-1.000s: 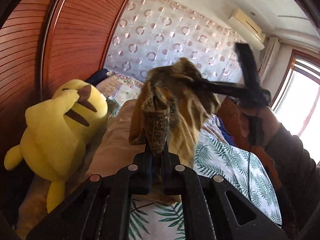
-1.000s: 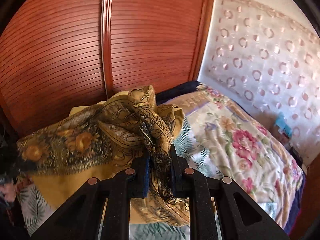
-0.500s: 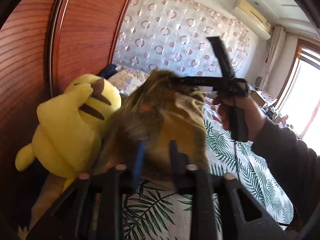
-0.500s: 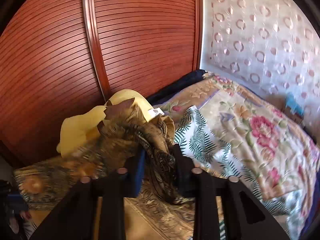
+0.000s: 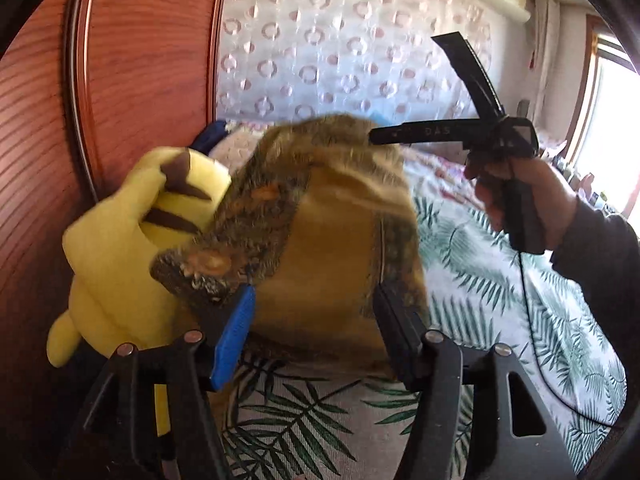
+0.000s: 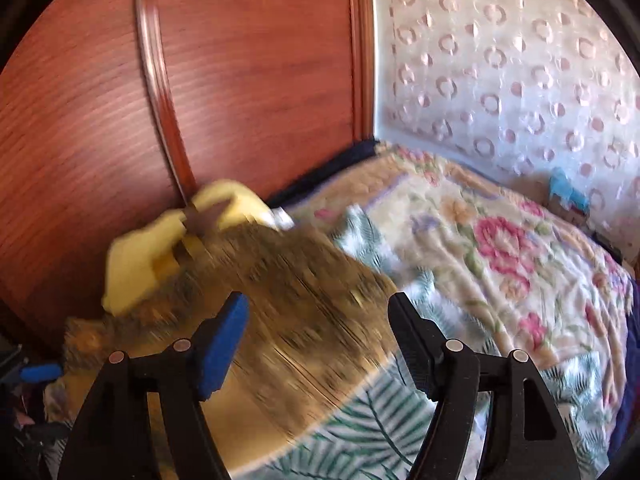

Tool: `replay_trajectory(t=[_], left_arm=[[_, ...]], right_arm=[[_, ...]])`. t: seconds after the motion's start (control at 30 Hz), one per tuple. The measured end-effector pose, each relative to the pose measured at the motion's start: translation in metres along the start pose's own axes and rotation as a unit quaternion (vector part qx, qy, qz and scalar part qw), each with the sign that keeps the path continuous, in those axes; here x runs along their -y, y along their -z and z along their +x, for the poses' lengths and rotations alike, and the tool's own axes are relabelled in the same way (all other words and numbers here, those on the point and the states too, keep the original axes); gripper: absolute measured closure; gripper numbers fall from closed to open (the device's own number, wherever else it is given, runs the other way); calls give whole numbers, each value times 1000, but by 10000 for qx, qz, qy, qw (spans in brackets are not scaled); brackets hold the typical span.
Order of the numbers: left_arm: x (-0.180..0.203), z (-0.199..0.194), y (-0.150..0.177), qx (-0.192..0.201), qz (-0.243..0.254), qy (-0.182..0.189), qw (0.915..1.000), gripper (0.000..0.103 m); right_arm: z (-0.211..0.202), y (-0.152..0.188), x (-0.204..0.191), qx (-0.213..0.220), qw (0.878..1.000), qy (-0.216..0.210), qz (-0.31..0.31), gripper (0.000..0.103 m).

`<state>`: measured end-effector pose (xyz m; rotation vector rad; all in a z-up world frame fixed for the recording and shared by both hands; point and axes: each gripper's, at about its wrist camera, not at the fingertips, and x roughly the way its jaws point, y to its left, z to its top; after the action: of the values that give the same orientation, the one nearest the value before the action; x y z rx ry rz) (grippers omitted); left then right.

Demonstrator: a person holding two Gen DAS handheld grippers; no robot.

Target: Fold small clothes

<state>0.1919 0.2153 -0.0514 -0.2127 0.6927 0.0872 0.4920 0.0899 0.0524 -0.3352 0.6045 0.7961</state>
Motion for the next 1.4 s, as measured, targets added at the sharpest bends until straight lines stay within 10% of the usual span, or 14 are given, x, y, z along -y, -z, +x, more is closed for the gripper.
replay_trajectory(t=[0.43, 1.07, 1.4], left_arm=[[3, 5, 10, -139, 26, -256, 9996, 41], [77, -73, 6, 578, 818, -472, 9938, 22], [141, -110, 12, 1026, 853, -47, 9911, 22]], right_arm=[[37, 17, 23, -133, 9956, 33, 928, 29], [-179, 141, -25, 848, 9922, 253, 883, 28], [-340, 240, -71, 1654, 9650, 1409, 1470, 27]])
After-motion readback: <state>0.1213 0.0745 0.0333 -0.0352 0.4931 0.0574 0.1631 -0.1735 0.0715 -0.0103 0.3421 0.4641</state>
